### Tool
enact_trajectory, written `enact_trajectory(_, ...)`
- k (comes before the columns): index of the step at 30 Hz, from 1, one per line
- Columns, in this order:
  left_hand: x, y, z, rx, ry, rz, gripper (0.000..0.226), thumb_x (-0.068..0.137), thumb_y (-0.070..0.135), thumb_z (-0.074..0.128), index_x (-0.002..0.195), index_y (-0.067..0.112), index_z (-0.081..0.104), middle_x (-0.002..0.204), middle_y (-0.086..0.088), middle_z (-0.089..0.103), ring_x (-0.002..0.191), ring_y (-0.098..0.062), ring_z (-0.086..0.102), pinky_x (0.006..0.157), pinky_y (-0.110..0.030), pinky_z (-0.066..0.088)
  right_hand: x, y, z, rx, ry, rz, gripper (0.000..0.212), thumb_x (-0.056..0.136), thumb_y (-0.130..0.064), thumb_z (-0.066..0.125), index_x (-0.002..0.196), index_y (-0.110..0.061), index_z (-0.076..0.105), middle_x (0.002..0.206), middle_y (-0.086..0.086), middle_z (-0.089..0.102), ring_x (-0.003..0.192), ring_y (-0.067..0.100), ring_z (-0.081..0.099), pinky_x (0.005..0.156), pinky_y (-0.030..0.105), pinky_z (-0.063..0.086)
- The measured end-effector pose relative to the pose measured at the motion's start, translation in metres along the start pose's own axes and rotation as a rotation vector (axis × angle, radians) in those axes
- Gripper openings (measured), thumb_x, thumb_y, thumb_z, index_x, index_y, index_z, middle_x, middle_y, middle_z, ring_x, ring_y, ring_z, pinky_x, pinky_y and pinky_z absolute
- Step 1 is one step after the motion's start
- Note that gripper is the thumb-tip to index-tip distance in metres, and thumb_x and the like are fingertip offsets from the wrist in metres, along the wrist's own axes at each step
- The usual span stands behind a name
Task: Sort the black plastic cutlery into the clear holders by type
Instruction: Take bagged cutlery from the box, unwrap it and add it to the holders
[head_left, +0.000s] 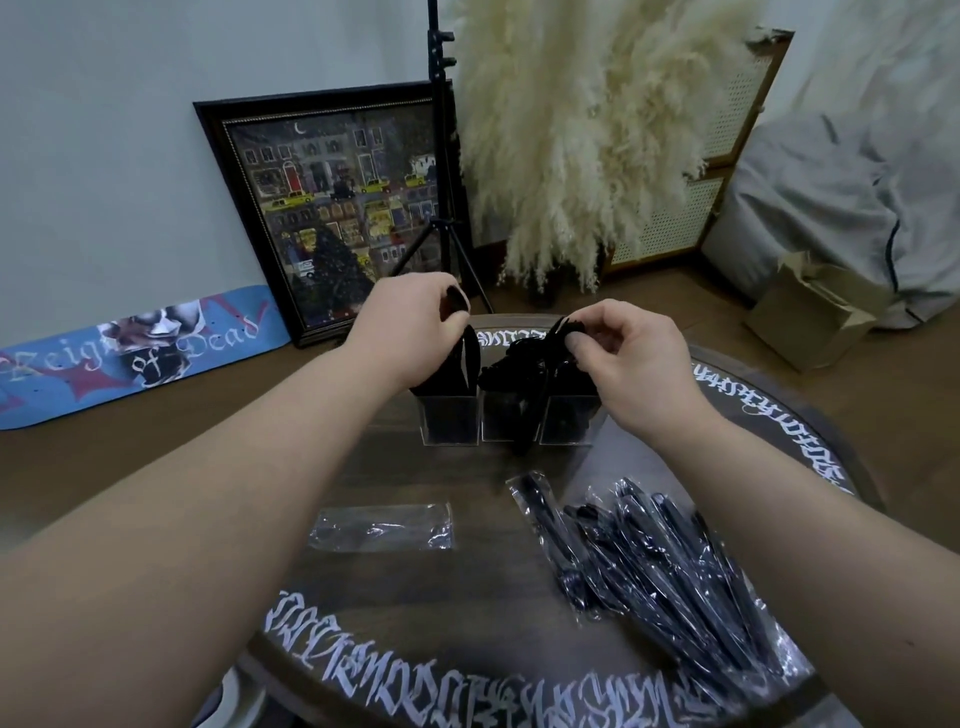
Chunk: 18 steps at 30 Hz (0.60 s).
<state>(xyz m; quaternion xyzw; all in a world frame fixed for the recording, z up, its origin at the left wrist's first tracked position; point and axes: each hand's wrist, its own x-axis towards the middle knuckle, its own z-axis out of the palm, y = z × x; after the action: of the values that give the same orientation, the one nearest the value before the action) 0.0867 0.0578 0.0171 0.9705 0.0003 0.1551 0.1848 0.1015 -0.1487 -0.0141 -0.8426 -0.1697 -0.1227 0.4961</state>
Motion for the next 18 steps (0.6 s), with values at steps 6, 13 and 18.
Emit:
enact_trajectory(6, -0.007, -0.019, 0.034, 0.316, -0.133, -0.002, 0.037, 0.096, 0.043, 0.048, 0.129, 0.026, 0.049, 0.112, -0.004, 0.063, 0.104, -0.027, 0.054, 0.080, -0.039, 0.048, -0.002, 0.010, 0.004, -0.043, -0.076, -0.017, 0.021, 0.086, -0.008, 0.066, 0.084, -0.029, 0.064, 0.074, -0.016, 0.058, 0.066, 0.006, 0.054, 0.070, 0.020, 0.045)
enact_trajectory(13, -0.021, 0.001, 0.036, 0.147, -0.015, 0.238, 0.045, 0.098, 0.034, 0.044, 0.142, 0.023, 0.044, 0.138, 0.005, 0.050, 0.124, -0.024, 0.040, 0.098, -0.035, 0.031, -0.001, 0.011, 0.012, -0.015, -0.127, -0.030, 0.026, 0.084, -0.004, 0.066, 0.086, -0.030, 0.065, 0.070, -0.014, 0.059, 0.061, 0.004, 0.050, 0.068, 0.022, 0.045)
enact_trajectory(18, -0.024, 0.022, 0.035, -0.220, -0.073, 0.201, 0.034, 0.092, 0.020, 0.057, 0.125, 0.029, 0.062, 0.084, 0.019, 0.060, 0.074, -0.003, 0.053, 0.072, -0.013, 0.035, -0.001, 0.006, 0.013, 0.026, -0.138, -0.031, 0.023, 0.083, -0.004, 0.069, 0.092, -0.025, 0.069, 0.079, -0.001, 0.066, 0.069, 0.011, 0.058, 0.073, 0.025, 0.051)
